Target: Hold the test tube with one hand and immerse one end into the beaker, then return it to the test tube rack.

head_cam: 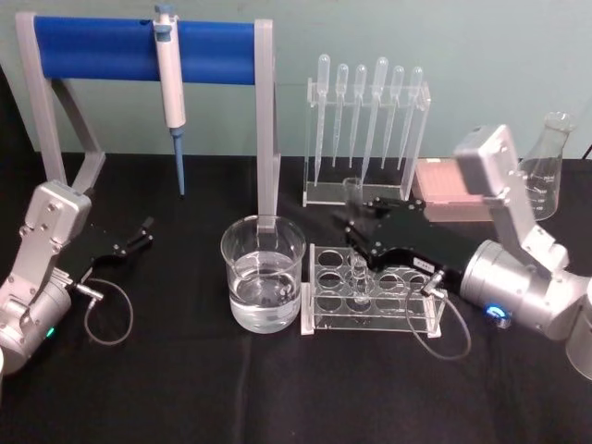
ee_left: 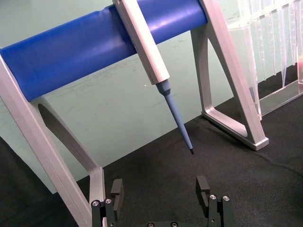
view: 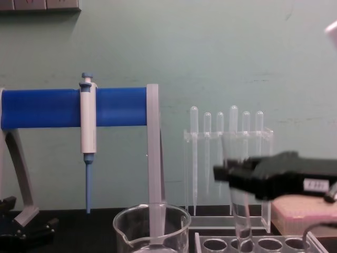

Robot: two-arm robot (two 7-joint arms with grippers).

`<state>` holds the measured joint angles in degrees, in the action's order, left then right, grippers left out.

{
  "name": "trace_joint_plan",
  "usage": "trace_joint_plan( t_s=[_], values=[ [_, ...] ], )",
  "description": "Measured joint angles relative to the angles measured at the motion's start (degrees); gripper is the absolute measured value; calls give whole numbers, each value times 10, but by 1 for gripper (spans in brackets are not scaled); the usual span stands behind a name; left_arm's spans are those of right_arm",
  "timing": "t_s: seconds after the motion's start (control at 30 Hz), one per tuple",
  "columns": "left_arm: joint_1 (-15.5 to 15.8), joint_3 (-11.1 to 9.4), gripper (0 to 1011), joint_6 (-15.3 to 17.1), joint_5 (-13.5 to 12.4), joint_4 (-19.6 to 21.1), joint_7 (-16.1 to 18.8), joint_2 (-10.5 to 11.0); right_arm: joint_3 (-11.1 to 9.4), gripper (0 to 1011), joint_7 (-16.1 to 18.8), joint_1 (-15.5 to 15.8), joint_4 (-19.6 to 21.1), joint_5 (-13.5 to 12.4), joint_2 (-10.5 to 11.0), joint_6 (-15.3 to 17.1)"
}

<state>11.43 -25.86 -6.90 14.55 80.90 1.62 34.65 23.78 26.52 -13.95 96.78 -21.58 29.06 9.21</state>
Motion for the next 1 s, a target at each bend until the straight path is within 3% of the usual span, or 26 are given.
trace_joint_plan(
  t_s=[0.2,0.33,1.0],
  values=[
    [0,0,1000,0,0,0,0,0,-32,225,-17,29,44,-41,-3,-14],
    [0,0,1000,0,0,0,0,0,-40,225,-27,33,65,-51,-2,-16],
    [0,0,1000,0,0,0,0,0,-45,225,-37,36,76,-59,-1,-15]
  ],
)
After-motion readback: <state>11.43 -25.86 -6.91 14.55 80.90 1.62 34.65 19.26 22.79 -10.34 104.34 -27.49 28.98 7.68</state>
